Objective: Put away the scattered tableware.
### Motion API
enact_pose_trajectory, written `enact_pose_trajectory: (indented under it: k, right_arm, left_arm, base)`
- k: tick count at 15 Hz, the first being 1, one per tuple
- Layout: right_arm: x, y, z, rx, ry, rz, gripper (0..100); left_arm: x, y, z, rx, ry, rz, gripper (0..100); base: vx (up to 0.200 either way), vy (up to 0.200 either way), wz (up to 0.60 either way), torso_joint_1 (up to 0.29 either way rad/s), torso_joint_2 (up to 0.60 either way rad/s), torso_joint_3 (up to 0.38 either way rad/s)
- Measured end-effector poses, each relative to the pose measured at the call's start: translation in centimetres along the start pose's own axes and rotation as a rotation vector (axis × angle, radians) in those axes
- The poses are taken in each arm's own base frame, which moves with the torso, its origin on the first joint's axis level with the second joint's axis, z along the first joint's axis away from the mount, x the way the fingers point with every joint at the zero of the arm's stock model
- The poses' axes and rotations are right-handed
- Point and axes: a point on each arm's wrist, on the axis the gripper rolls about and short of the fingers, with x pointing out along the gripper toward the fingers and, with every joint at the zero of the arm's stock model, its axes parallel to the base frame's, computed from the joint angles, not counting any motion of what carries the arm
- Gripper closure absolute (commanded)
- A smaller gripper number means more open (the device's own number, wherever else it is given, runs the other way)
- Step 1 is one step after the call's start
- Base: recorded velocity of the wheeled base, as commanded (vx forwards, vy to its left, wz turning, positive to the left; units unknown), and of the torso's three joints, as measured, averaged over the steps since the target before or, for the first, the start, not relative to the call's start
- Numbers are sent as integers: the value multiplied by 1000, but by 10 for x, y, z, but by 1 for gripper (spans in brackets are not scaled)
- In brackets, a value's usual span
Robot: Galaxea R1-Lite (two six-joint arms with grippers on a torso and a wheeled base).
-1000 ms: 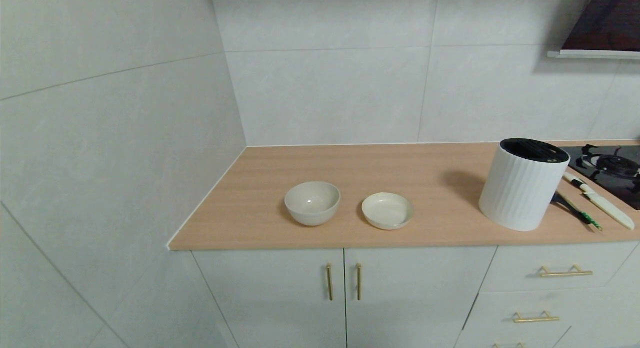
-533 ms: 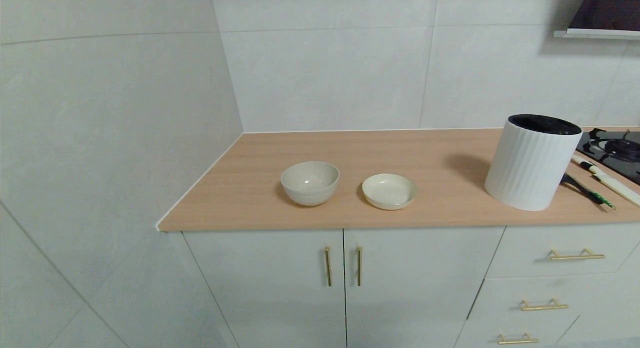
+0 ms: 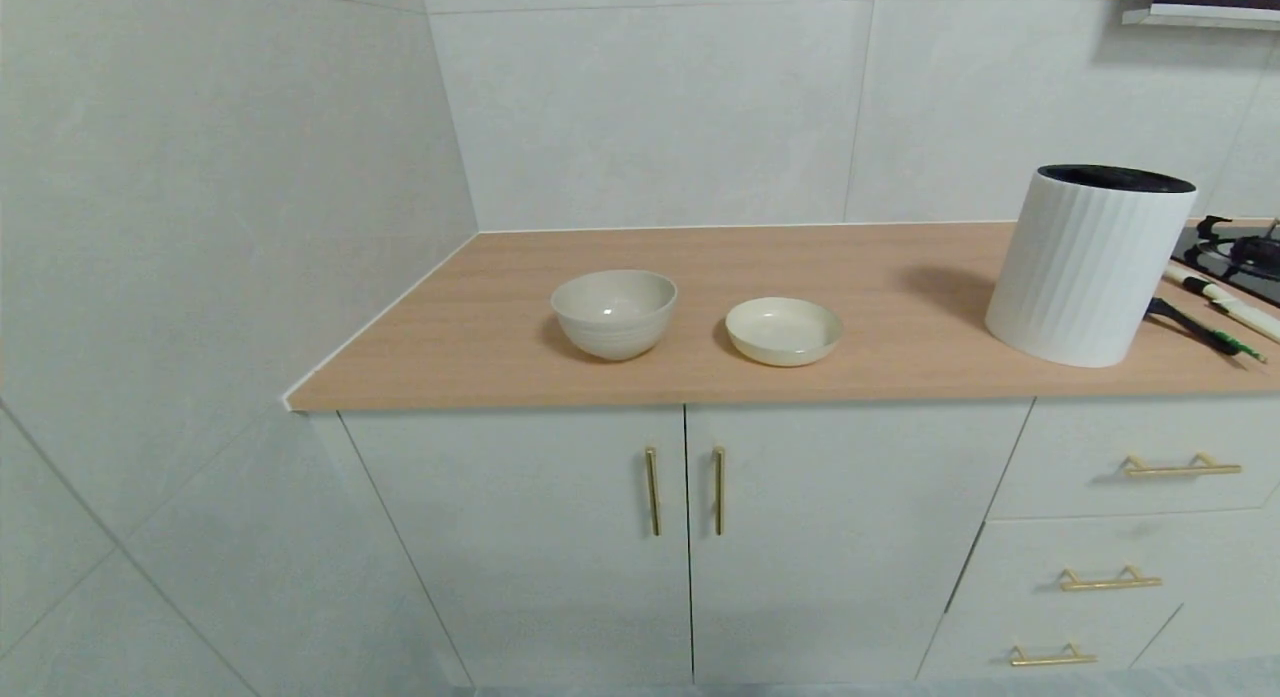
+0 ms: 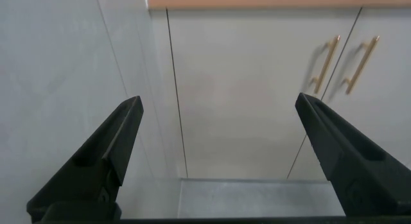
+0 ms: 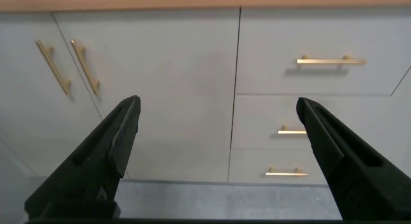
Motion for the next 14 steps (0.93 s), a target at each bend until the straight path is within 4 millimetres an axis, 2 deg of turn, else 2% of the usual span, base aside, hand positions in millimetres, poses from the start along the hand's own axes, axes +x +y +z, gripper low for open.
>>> enact_pose_trajectory:
  k: [8,14]
  right_arm:
    - [0,0,0,0,0,0,0]
    - [0,0,0,0,0,0,0]
  left_arm:
    - [0,0,0,0,1,0,0]
    - [0,0,0,0,-1,0,0]
  base:
    - [0,0,0,-163,466,300]
    - [0,0,0,-88,386,281]
